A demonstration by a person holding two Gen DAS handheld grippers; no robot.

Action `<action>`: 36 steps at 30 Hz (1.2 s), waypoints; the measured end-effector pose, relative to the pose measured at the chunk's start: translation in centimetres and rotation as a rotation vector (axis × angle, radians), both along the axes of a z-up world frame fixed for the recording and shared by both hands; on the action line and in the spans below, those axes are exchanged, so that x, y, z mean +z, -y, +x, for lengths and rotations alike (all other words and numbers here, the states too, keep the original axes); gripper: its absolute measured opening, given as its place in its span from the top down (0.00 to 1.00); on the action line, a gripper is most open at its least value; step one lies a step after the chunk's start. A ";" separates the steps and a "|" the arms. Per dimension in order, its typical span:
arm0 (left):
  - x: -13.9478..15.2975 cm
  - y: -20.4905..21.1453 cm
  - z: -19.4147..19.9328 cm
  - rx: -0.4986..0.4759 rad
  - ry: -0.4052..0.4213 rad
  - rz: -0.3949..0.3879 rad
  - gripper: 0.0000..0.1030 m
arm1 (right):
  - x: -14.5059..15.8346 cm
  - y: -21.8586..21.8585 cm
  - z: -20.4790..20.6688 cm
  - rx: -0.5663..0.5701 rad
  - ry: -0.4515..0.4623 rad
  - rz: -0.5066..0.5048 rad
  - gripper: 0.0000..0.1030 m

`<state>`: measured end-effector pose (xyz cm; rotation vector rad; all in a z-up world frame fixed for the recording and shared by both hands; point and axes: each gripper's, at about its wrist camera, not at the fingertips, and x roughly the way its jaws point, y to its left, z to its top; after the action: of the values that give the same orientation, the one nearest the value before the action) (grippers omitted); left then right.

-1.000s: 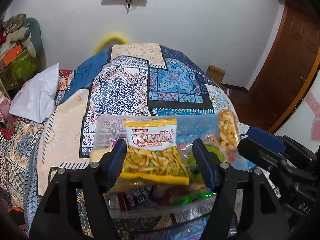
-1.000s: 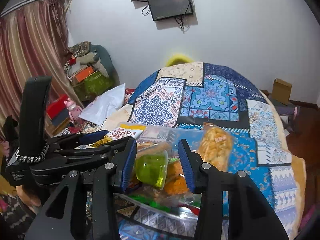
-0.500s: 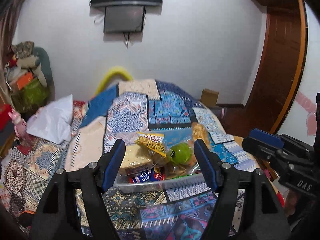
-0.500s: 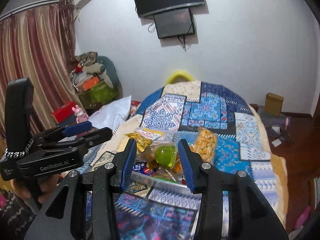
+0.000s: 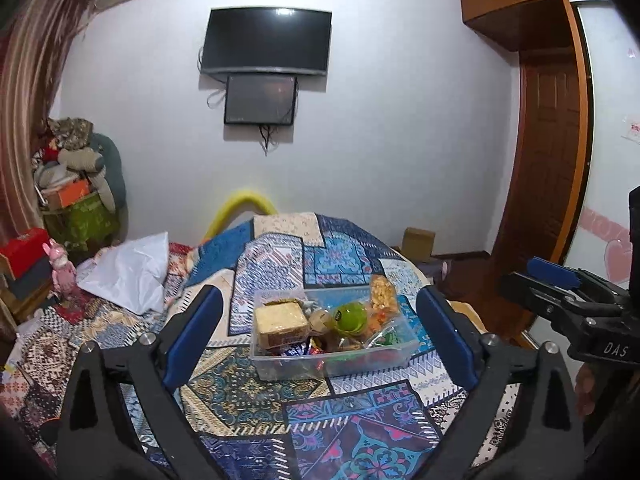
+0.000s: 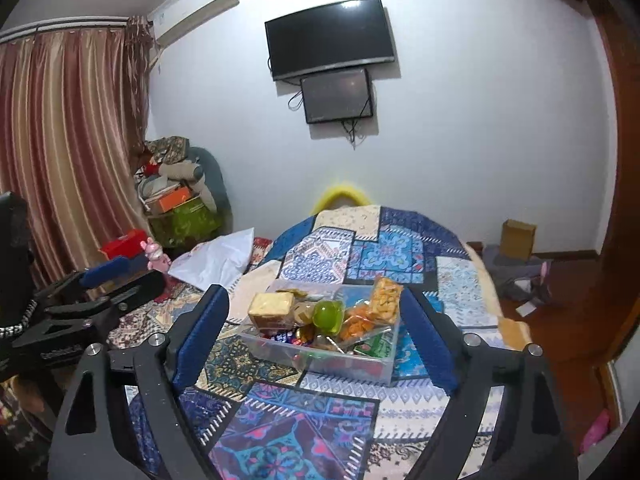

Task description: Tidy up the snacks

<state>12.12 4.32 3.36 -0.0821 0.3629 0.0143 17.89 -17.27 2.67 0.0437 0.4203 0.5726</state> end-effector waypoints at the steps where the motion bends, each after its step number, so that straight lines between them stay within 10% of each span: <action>1: 0.1 0.1 -0.3 0.000 0.004 0.002 0.02 | 0.0 0.0 -0.3 -0.002 0.004 -0.003 0.15; 36: -0.6 1.3 -2.4 -0.005 0.000 0.006 0.02 | -0.9 0.7 -2.9 -0.013 0.019 -0.001 0.04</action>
<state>9.73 3.06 2.80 -0.0753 0.3626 0.0102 14.99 -17.96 1.76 0.0396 0.4019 0.5594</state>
